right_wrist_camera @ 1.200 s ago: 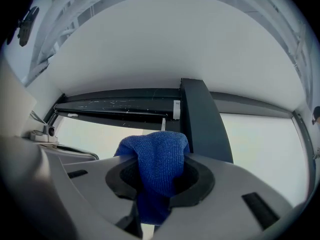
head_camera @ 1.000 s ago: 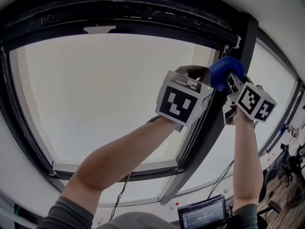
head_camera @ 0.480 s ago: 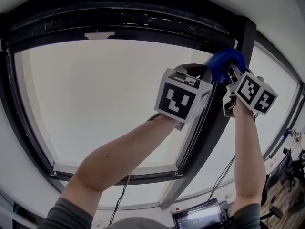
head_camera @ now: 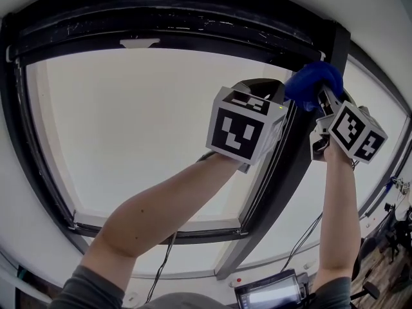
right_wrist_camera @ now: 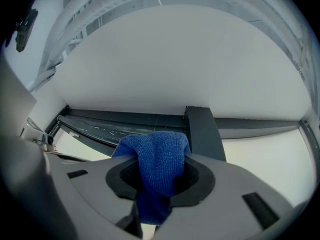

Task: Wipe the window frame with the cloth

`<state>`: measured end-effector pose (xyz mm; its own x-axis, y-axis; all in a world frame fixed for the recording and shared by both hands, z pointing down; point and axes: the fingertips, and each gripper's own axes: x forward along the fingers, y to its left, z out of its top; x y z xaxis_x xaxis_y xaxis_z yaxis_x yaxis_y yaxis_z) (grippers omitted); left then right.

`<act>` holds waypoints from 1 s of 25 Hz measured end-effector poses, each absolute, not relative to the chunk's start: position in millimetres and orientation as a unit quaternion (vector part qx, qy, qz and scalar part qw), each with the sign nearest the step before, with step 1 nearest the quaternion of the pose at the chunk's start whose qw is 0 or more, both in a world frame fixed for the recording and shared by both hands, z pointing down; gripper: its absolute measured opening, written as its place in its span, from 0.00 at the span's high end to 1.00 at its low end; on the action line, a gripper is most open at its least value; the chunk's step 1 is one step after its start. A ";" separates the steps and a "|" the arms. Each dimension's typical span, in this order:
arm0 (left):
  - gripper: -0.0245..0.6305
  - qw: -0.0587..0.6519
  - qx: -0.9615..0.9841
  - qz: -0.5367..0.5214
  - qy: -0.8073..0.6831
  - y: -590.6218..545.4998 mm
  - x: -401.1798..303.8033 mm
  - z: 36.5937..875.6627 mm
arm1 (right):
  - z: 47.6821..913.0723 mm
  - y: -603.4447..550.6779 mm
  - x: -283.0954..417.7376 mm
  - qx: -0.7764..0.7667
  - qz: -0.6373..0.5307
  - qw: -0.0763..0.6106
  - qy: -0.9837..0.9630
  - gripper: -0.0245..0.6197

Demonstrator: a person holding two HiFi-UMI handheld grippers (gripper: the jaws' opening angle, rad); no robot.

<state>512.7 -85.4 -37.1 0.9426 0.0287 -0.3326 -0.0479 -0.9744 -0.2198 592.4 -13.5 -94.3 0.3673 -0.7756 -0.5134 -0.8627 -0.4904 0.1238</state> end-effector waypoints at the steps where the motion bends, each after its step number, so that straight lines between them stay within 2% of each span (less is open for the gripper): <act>1: 0.95 0.113 -0.979 0.172 0.006 -83.4 511.8 -37.7 | -96.7 -8.0 591.7 -0.822 0.265 0.086 0.496 0.78; 14: 0.95 0.119 -0.978 0.170 0.035 -89.9 508.2 -46.3 | -120.7 -9.3 615.0 -0.825 0.261 0.093 0.493 0.78; 25: 0.95 0.113 -0.974 0.174 0.094 -125.9 469.0 -45.1 | -132.2 -44.5 564.3 -0.789 0.291 0.083 0.534 0.78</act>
